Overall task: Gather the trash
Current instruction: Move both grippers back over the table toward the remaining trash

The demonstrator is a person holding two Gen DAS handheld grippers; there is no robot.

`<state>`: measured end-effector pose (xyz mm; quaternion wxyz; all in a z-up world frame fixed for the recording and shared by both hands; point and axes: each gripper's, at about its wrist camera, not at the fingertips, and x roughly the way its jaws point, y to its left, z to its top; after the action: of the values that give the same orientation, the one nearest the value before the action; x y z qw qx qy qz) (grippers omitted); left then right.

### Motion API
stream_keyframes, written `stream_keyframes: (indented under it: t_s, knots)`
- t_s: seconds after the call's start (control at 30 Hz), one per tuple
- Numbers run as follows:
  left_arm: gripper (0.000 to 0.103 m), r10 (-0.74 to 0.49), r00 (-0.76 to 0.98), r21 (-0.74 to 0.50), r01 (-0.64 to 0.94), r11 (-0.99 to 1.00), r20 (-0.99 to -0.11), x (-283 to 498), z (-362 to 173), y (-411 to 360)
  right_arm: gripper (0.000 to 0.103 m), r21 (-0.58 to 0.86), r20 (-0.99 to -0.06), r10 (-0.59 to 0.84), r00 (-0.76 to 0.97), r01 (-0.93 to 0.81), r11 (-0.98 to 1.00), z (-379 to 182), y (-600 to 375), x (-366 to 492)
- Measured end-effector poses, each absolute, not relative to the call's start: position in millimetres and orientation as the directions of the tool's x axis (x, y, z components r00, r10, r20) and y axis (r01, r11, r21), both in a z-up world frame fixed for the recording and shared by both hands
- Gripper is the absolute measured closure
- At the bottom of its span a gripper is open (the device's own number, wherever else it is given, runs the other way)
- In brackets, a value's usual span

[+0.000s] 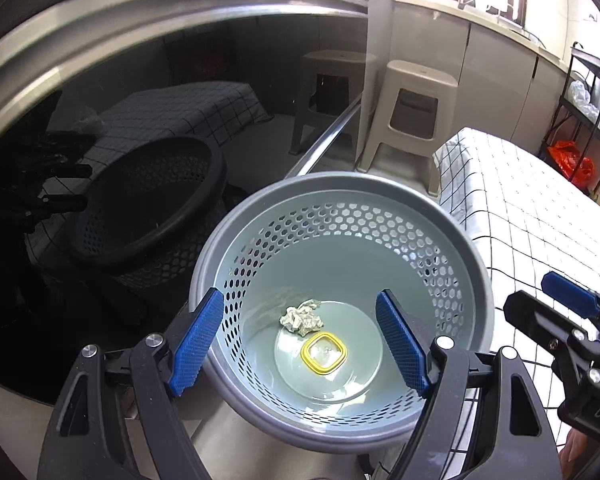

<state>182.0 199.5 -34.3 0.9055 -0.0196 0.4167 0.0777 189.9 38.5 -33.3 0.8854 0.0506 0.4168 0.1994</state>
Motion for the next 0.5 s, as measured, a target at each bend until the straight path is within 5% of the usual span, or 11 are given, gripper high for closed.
stream_keyframes:
  t_s: [0.5]
  knots:
    - [0.022,0.062,0.693,0.008,-0.081,0.997,-0.718,142,-12,141,0.031,0.259,-0.695,0.341,0.633,-0.221,0.940,-18,-38,122]
